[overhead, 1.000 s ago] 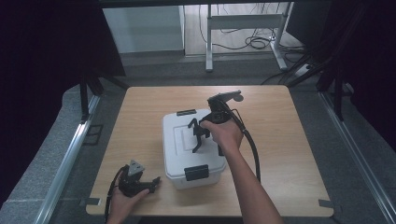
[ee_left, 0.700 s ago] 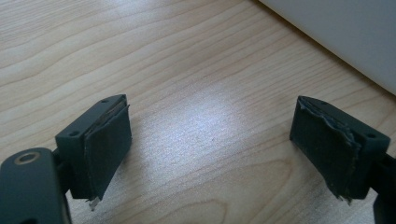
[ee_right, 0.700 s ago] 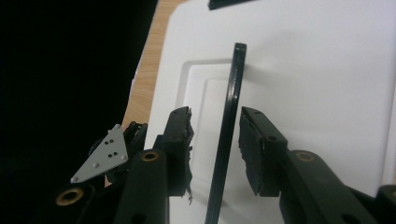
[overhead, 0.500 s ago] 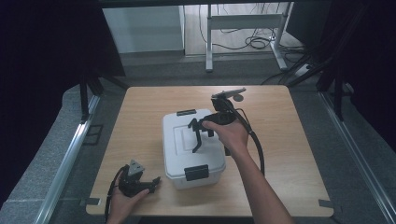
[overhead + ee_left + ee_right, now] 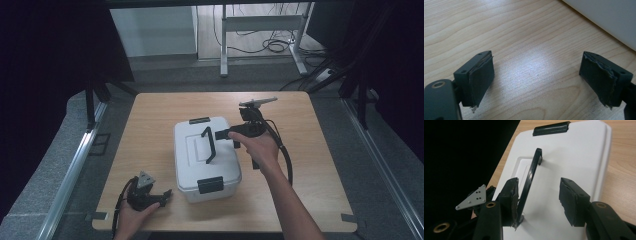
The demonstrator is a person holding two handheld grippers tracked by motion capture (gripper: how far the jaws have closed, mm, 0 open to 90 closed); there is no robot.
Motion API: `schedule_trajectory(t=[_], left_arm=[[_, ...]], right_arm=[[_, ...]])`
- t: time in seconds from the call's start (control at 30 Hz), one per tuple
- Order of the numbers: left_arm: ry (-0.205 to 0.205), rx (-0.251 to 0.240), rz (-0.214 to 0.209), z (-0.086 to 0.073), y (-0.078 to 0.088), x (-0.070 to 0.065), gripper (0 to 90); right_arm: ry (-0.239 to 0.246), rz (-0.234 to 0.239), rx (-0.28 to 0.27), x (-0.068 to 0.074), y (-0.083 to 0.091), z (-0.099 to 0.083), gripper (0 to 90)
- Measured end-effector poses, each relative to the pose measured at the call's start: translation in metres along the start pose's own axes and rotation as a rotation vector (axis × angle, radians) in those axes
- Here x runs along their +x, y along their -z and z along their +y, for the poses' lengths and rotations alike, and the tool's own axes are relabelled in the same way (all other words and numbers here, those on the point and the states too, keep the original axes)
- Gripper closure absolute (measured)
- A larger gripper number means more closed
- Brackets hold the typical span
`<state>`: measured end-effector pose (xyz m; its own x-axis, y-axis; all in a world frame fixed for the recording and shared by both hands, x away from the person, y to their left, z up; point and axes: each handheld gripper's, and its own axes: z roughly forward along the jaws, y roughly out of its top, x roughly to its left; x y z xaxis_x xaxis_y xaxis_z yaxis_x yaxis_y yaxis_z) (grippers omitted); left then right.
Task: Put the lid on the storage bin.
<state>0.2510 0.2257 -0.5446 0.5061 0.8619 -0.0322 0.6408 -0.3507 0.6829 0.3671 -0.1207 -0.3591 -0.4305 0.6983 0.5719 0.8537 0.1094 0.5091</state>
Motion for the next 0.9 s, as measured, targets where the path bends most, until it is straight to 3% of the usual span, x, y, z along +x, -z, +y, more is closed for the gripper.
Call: schedule_trajectory(t=[0.17,0.37,0.43,0.73,0.9], left_arm=[[0.000,0.000,0.000,0.000,0.000,0.000,12.4],[0.001,-0.003,0.000,0.000,0.000,0.000,12.4],[0.001,-0.003,0.000,0.000,0.000,0.000,12.4],[0.003,-0.004,0.000,0.000,0.000,0.000,12.4],[0.004,-0.004,-0.001,0.000,0.000,0.000,12.4]], right_arm=[[-0.001,-0.003,-0.021,-0.014,0.009,-0.007,48.9],[-0.015,-0.001,-0.065,-0.045,0.025,-0.024,48.1],[-0.017,-0.005,-0.066,-0.049,0.028,-0.027,48.1],[-0.032,-0.006,-0.104,-0.092,0.047,-0.065,45.5],[-0.038,-0.004,-0.111,-0.107,0.050,-0.082,45.4]])
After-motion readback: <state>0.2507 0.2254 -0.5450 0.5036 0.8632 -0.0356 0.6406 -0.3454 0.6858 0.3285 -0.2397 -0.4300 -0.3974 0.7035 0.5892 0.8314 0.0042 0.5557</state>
